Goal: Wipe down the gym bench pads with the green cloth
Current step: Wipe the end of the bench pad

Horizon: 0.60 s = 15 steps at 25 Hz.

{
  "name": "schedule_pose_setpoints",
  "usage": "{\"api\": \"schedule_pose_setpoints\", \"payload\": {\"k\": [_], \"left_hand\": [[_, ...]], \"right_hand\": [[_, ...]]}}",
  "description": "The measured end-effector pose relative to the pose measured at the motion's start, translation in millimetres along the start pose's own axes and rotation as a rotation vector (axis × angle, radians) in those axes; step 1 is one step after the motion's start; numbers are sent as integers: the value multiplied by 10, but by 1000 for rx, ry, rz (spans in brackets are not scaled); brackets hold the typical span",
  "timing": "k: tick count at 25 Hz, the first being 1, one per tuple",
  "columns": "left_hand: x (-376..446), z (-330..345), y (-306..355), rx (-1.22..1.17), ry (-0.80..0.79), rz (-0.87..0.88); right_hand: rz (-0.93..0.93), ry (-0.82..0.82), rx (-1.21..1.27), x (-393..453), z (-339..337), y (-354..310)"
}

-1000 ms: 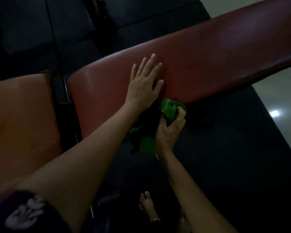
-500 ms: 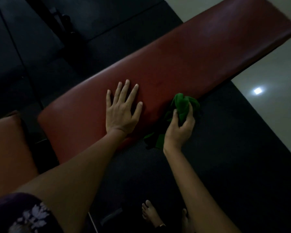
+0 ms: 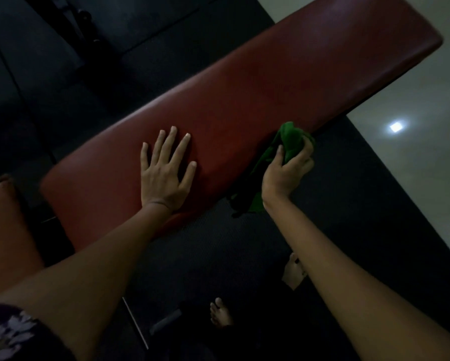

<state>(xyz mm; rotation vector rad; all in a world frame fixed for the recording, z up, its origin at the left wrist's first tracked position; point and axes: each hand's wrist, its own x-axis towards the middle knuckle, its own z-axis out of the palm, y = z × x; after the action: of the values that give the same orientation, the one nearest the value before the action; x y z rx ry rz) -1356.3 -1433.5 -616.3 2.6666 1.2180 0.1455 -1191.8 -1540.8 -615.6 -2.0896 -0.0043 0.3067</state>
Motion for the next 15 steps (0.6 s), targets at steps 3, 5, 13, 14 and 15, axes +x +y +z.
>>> {"api": "schedule_pose_setpoints", "payload": {"k": [3, 5, 13, 14, 15], "left_hand": [[-6, 16, 6, 0, -3, -7], [1, 11, 4, 29, -17, -12], [278, -164, 389, 68, -103, -82], [406, -152, 595, 70, -118, -29], [542, -119, 828, 64, -135, 47]], "right_hand": [[66, 86, 65, 783, -164, -94], [46, 88, 27, 977, -220, -119], [31, -98, 49, 891, -280, -78], [47, -64, 40, 1056, -325, -103], [20, -45, 37, 1124, -357, -93]]}}
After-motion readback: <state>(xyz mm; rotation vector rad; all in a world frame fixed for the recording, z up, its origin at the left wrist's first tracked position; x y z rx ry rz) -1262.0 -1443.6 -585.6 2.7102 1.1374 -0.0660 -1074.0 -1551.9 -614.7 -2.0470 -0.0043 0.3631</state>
